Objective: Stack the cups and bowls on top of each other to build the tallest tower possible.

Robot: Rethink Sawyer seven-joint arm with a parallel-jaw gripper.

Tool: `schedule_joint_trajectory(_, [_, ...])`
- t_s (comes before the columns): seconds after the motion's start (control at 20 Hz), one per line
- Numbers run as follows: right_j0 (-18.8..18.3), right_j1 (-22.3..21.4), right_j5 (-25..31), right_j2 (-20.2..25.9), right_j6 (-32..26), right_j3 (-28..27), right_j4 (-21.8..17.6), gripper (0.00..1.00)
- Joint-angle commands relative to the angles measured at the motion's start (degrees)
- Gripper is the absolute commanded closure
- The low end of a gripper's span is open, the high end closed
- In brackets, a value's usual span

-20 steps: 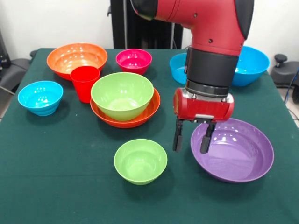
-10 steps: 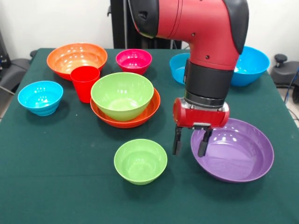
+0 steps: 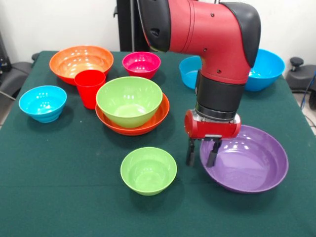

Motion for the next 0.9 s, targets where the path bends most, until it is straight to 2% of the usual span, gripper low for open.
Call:
schedule_joint_trajectory(0.05, [0.87, 0.38, 2.29, 4.85, -0.36, -2.69, -2.65, 1.0])
schedule_joint_trajectory(0.1, [0.85, 0.2, 0.95, 4.88, -0.41, -2.68, -3.09, 1.0])
schedule_joint_trajectory(0.45, [0.38, -2.08, 3.45, 5.38, -1.13, -1.27, -2.59, 1.0])
schedule_joint_trajectory(0.65, [-3.33, -11.32, 5.93, 9.48, -4.54, 6.33, -1.71, 1.0])
schedule_joint_trajectory(0.7, [-6.11, -14.64, 5.25, 13.17, -6.29, 9.57, -1.34, 1.0])
schedule_joint_trajectory(0.9, [-12.9, -22.54, 6.18, 21.31, -7.82, 16.74, 1.01, 1.0])
